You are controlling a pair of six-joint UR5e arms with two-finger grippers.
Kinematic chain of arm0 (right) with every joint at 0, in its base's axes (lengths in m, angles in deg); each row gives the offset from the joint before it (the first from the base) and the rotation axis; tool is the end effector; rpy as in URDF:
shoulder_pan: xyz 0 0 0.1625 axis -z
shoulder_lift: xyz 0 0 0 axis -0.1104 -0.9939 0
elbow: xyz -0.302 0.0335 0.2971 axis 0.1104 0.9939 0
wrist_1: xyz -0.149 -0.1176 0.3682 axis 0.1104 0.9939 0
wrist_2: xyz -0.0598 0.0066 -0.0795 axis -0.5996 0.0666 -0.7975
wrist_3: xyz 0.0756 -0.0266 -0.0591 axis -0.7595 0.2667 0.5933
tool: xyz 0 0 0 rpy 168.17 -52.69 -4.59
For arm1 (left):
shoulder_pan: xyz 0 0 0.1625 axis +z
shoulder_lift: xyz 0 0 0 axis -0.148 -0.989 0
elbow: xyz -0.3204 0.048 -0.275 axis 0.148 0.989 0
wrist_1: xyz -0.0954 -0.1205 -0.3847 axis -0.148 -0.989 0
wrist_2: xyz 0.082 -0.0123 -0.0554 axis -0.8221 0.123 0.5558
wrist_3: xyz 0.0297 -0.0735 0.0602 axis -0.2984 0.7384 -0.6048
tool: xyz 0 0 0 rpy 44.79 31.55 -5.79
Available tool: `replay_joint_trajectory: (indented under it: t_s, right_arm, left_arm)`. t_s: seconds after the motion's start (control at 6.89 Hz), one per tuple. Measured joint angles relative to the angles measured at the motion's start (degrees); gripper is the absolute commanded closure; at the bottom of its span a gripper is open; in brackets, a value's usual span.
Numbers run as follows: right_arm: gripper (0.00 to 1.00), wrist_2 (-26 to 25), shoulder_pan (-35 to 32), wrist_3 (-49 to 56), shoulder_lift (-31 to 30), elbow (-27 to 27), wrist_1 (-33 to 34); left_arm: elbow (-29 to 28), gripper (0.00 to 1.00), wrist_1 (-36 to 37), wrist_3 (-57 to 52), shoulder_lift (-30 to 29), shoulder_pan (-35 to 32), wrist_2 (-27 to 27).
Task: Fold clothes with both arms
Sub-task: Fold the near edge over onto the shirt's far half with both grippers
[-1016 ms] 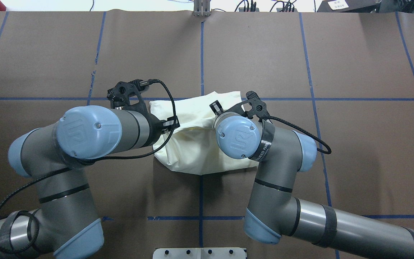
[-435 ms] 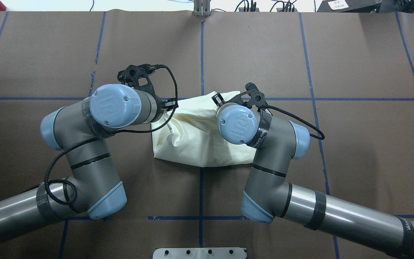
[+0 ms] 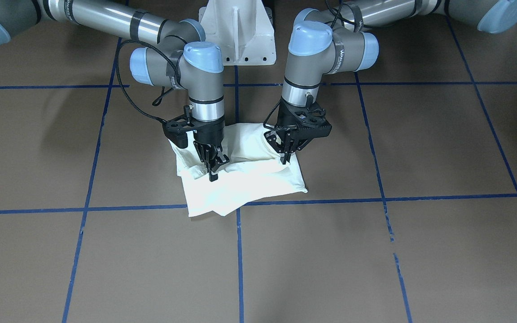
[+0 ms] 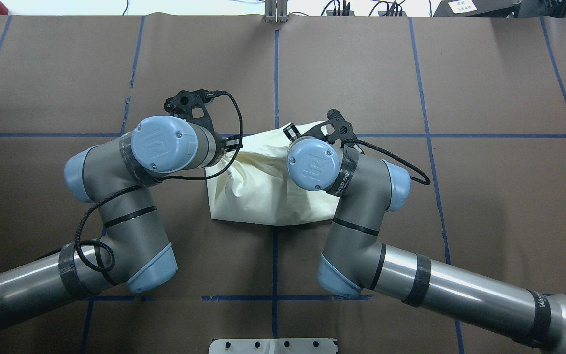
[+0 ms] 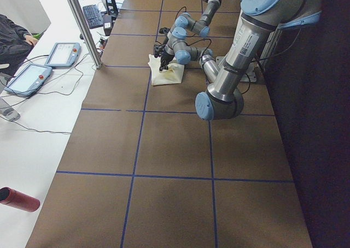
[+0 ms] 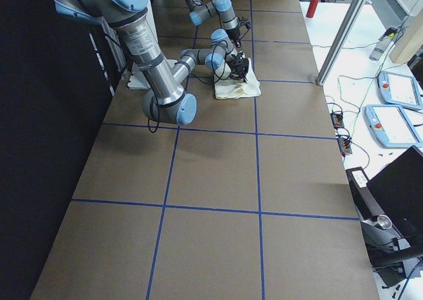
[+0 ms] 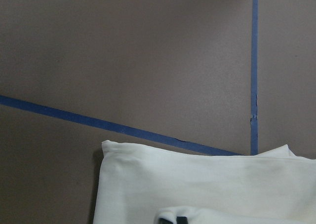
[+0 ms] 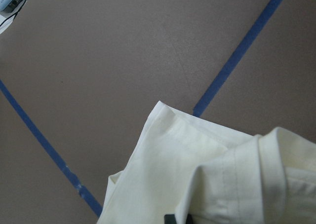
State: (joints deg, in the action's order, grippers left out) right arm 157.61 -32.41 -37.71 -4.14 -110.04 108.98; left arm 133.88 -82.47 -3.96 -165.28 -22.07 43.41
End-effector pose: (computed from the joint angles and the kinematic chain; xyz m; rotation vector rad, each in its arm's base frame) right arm -0.5948 -0.4625 0.2366 0.1213 -0.9312 1.1086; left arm 0.5183 -0.4609 0.2310 0.3133 0.9213 -0.3757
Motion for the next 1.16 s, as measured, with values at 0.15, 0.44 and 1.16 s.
replay_joint_trajectory:
  t_s: [0.15,0.44,1.16]
  right_arm:
    - [1.0,0.0,-0.02,0.11,0.39,0.7,-0.17]
    - [0.0,-0.02,-0.17,2.58,0.47,1.93,-0.34]
    - [0.0,3.98,-0.56,24.39,-2.68,-4.91,-0.47]
  left_arm:
    - [-0.2,1.0,-0.03,-0.32,-0.02,0.0,0.0]
    - [-0.84,0.01,-0.57,-1.08,-0.01,-0.08,0.0]
    - [-0.31,0.0,-6.07,-10.17,1.11,-3.13,6.49]
